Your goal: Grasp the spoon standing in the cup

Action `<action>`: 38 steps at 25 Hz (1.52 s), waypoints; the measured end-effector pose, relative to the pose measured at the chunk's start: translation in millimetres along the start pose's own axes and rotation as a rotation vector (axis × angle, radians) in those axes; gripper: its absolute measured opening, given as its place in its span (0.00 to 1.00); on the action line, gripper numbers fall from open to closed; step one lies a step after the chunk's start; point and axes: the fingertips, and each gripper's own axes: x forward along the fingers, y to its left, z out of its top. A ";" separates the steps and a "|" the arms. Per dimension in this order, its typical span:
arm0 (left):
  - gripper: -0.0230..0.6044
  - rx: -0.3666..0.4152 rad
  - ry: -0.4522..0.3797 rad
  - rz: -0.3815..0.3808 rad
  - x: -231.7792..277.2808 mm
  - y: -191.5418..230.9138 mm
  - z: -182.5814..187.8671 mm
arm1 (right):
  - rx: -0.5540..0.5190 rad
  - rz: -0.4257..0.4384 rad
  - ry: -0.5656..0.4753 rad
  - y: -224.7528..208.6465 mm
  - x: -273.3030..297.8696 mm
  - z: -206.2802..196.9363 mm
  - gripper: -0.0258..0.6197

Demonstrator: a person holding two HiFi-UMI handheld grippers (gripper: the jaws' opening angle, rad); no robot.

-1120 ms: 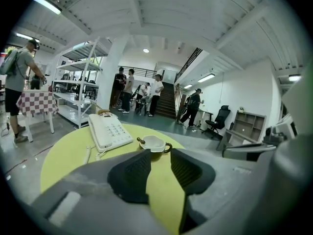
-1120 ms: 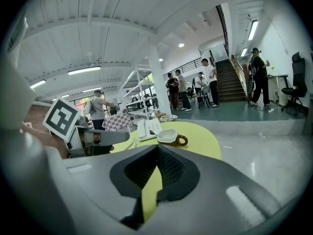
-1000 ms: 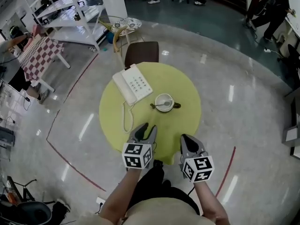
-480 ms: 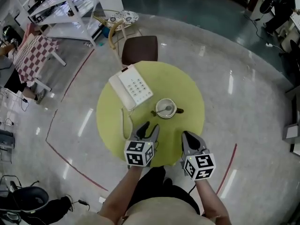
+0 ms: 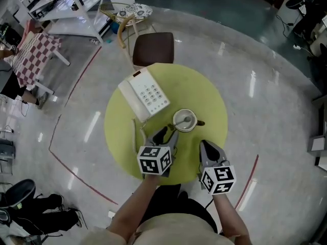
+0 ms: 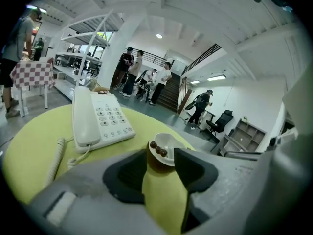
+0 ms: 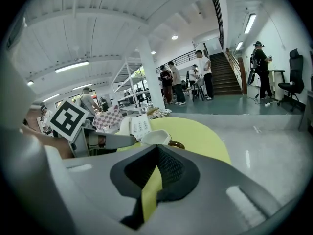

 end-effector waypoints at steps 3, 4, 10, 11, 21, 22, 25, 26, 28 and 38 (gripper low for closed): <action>0.33 -0.002 0.005 -0.012 7.0 -0.1 3.1 | 0.005 -0.006 0.004 -0.4 5.3 -0.1 0.04; 0.33 -0.003 0.006 -0.012 8.7 0.1 3.8 | 0.006 -0.008 0.005 -0.6 6.5 0.1 0.04; 0.29 -0.010 0.021 -0.015 20.0 1.4 5.0 | 0.011 -0.028 0.007 -6.2 12.6 1.4 0.04; 0.29 -0.010 0.023 -0.014 21.2 1.6 5.0 | 0.013 -0.031 0.007 -7.0 12.8 1.5 0.04; 0.22 -0.012 0.031 -0.001 25.7 7.0 7.0 | 0.022 -0.067 0.007 -11.6 13.1 0.3 0.04; 0.22 -0.021 0.029 0.000 25.1 6.9 7.7 | 0.023 -0.069 0.006 -11.4 11.6 0.6 0.04; 0.22 -0.035 0.018 0.004 22.4 3.4 13.3 | 0.029 -0.075 0.005 -11.5 4.3 3.1 0.04; 0.22 -0.034 0.015 0.004 21.9 1.9 14.5 | 0.030 -0.077 0.004 -11.7 1.8 3.0 0.04; 0.22 -0.030 0.007 0.001 21.4 0.1 16.7 | 0.032 -0.080 0.004 -11.9 -1.3 1.9 0.04; 0.21 -0.010 -0.054 0.002 8.6 -3.1 29.2 | 0.023 -0.062 -0.012 -9.0 -7.9 5.2 0.04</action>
